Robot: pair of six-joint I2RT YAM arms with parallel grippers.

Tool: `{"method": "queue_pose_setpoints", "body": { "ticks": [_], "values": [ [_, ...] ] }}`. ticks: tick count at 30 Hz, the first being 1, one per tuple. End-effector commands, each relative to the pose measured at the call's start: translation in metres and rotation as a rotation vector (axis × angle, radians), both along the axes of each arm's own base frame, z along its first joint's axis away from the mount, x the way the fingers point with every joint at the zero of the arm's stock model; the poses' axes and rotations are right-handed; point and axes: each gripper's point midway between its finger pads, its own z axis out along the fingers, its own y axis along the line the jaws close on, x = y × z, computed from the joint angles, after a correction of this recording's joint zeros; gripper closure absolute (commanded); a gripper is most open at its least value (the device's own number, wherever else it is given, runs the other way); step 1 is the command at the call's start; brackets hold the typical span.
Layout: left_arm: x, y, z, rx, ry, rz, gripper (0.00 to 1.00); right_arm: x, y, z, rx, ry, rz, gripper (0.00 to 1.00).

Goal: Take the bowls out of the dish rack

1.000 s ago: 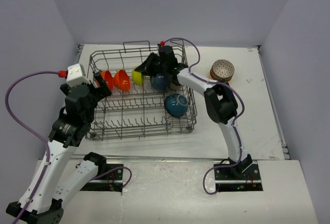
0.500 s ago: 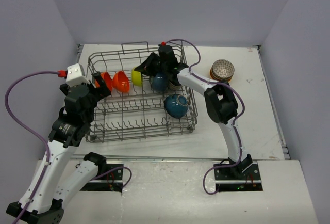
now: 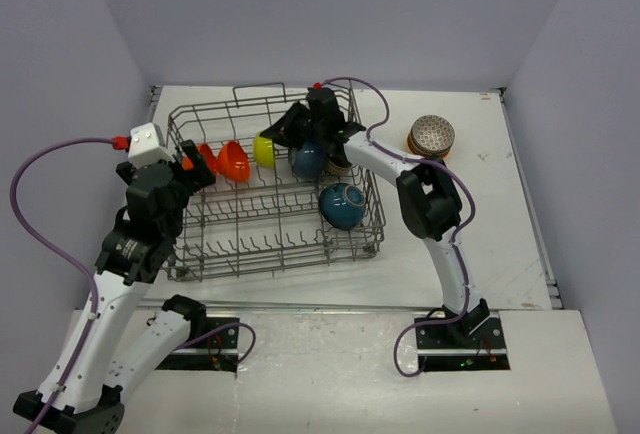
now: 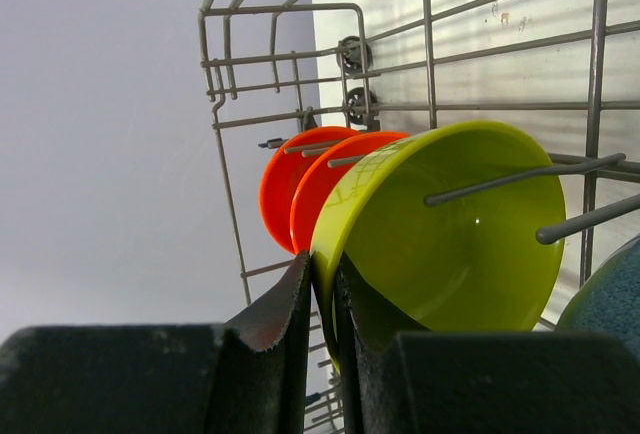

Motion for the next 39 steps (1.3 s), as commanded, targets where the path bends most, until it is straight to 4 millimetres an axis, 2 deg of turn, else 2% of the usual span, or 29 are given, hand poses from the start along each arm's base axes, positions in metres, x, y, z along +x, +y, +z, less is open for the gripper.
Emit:
{"method": "queue_pose_setpoints", "body": {
  "ticks": [1,15,27,31,34,36,37,39],
  "values": [
    [0.004,0.000,0.004,0.009,-0.022,-0.004,0.00,-0.048,-0.004,0.228,0.375,-0.340,0.111,1.00],
    [0.003,0.003,0.005,0.007,-0.028,0.003,0.00,-0.059,-0.010,0.253,0.439,-0.339,0.124,1.00],
    [0.003,0.004,0.005,0.006,-0.028,0.005,0.00,-0.063,-0.013,0.259,0.443,-0.343,0.123,1.00],
    [0.004,0.004,0.004,0.007,-0.025,0.007,0.00,-0.067,-0.016,0.267,0.444,-0.383,0.137,1.00],
    [0.003,0.005,0.004,0.006,-0.024,0.010,0.00,-0.068,-0.024,0.278,0.429,-0.423,0.118,1.00],
    [0.003,0.006,0.004,0.005,-0.025,0.015,0.00,-0.067,-0.030,0.278,0.410,-0.446,0.106,1.00],
    [0.003,0.006,0.004,0.006,-0.024,0.018,0.00,-0.070,-0.037,0.288,0.406,-0.485,0.097,1.00],
    [0.003,0.007,0.003,0.005,-0.023,0.021,0.00,-0.068,-0.049,0.288,0.363,-0.512,0.070,1.00]
  ]
}}
